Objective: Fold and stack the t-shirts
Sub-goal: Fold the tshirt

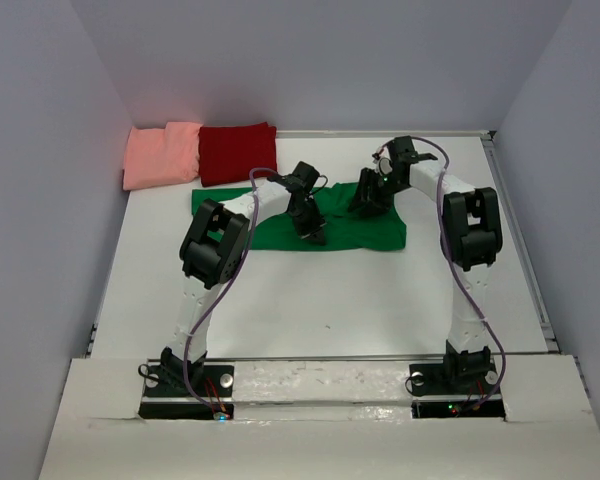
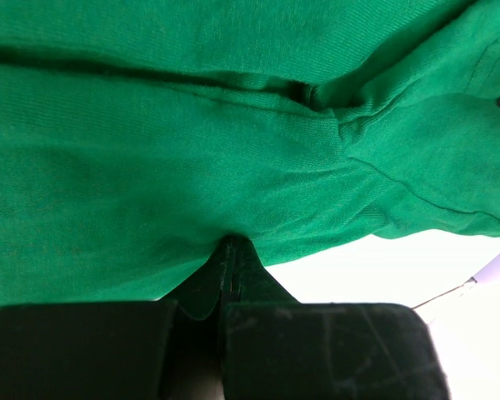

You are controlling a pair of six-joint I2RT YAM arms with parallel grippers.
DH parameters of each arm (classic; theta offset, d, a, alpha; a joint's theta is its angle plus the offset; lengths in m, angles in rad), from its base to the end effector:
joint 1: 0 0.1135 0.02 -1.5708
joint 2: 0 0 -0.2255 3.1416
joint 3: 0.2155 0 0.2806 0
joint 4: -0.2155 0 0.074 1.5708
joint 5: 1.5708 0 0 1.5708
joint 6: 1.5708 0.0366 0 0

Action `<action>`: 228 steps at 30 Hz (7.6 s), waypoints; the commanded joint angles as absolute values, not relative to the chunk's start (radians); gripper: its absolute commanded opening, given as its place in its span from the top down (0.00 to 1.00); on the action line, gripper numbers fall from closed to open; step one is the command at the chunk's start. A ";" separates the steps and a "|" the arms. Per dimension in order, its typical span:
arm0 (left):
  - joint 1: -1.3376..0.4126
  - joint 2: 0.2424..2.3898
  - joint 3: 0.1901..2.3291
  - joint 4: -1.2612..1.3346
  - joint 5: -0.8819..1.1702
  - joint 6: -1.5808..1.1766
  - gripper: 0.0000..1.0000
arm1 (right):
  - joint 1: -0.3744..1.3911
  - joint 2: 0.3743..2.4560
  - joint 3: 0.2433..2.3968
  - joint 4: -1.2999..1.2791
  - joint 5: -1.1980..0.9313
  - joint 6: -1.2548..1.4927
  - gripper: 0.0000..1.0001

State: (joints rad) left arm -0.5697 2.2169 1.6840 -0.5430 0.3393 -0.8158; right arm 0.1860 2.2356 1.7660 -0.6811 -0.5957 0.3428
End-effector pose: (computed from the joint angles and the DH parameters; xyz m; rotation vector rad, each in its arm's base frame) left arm 0.3925 -0.2659 0.1105 -0.2279 2.8498 -0.8373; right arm 0.4613 0.1077 0.1252 0.0358 2.7418 0.9632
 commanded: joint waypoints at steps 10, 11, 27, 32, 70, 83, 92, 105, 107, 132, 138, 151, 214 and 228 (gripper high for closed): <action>-0.571 2.241 1.709 -0.578 0.313 -0.790 1.00 | 0.221 2.284 1.876 -0.658 -0.623 0.331 0.48; -0.572 2.240 1.709 -0.580 0.316 -0.790 1.00 | 0.221 2.289 1.884 -0.658 -0.626 0.333 0.48; -0.572 2.244 1.701 -0.571 0.327 -0.793 1.00 | 0.221 2.373 2.011 -0.661 -0.663 0.348 0.76; -0.572 2.249 1.700 -0.569 0.331 -0.795 1.00 | 0.221 2.387 2.023 -0.667 -0.675 0.353 1.00; -0.572 2.238 1.690 -0.561 0.330 -0.788 1.00 | 0.155 2.090 1.809 -0.545 -0.555 0.379 0.32; -0.572 2.237 1.693 -0.555 0.336 -0.785 1.00 | 0.155 1.920 1.473 -0.374 -0.638 0.454 1.00; -0.572 2.240 1.741 -0.588 0.325 -0.776 1.00 | 0.155 2.042 1.463 -0.371 -0.652 0.476 1.00; -0.568 2.256 1.980 -0.701 0.212 -0.692 0.65 | 0.155 2.077 1.410 -0.446 -0.512 0.446 1.00; -0.568 2.295 2.090 -0.745 0.183 -0.639 0.54 | 0.155 2.077 1.405 -0.468 -0.470 0.433 1.00; -0.529 2.387 2.056 -0.484 0.187 -0.229 0.43 | 0.155 2.074 1.465 -0.534 -0.453 0.433 1.00; -0.493 2.320 1.944 -0.333 0.299 -0.242 0.43 | 0.155 2.072 1.471 -0.546 -0.443 0.428 1.00; -0.393 2.284 1.942 -0.373 0.380 -0.261 0.43 | 0.155 2.097 1.512 -0.598 -0.414 0.410 1.00; -0.457 2.568 2.241 -0.270 0.827 -0.250 0.57 | 0.155 2.089 1.499 -0.637 -0.394 0.376 1.00; -0.457 2.606 2.244 -0.239 0.916 -0.299 0.86 | 0.155 2.086 1.496 -0.641 -0.390 0.377 1.00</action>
State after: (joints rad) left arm -0.4545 2.5824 2.2002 -0.2535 0.8635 -0.2699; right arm 0.1513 2.1048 1.5043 -0.6147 -0.4320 0.3958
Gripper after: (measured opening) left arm 0.246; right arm 0.010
